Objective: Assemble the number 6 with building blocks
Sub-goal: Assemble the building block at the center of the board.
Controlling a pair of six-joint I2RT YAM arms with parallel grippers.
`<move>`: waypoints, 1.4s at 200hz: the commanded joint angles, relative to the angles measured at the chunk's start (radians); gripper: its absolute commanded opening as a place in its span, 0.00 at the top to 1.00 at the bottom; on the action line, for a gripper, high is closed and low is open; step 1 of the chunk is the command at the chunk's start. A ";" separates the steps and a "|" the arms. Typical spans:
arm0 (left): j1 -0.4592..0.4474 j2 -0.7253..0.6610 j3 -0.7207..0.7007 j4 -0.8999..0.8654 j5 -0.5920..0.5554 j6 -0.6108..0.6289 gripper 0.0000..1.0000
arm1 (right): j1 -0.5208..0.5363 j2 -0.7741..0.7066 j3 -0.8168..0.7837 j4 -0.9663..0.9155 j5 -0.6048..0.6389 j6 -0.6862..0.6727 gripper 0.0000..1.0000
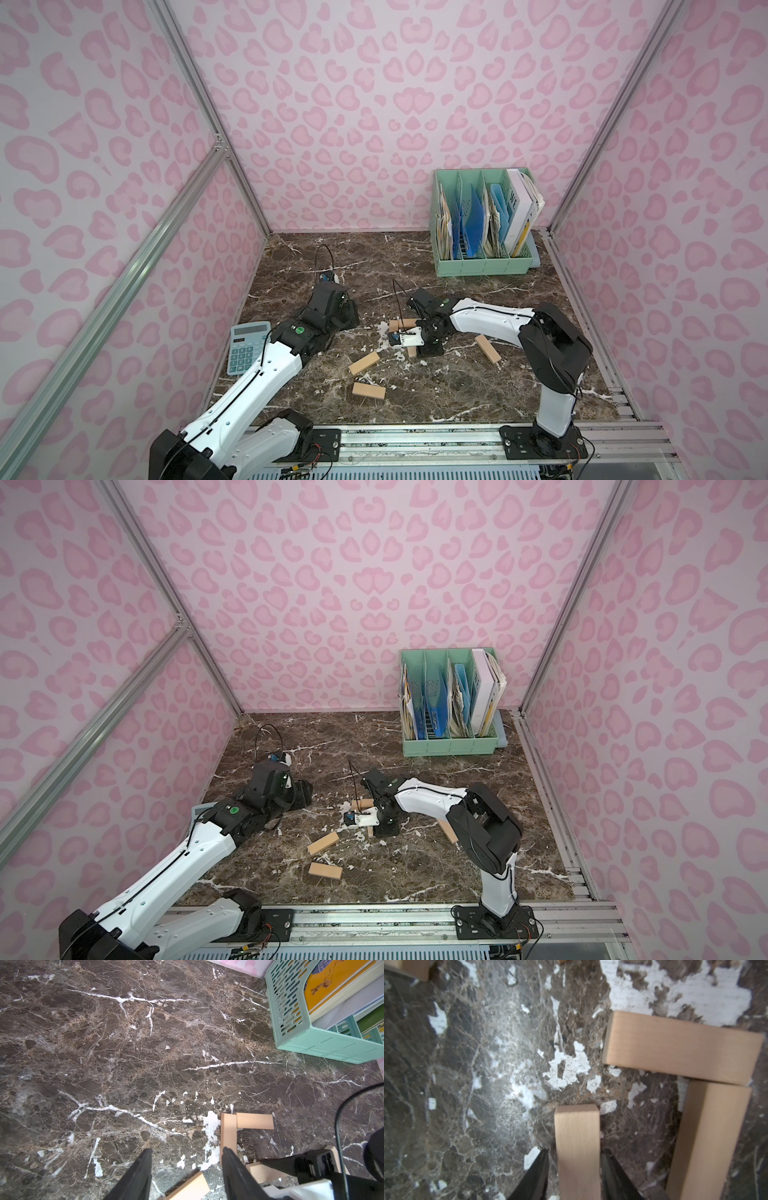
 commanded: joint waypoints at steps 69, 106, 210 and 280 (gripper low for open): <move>0.001 -0.008 -0.003 -0.004 0.000 -0.006 0.42 | -0.026 -0.007 -0.029 -0.024 0.023 -0.031 0.54; 0.001 -0.004 0.001 -0.002 -0.002 -0.009 0.43 | -0.031 -0.006 -0.027 -0.028 0.016 -0.029 0.67; 0.001 -0.005 0.002 -0.001 -0.002 -0.006 0.43 | -0.004 0.029 0.029 -0.041 -0.006 -0.003 0.68; 0.003 -0.012 0.001 -0.007 -0.002 0.000 0.43 | -0.004 0.037 0.034 -0.028 -0.007 0.036 0.68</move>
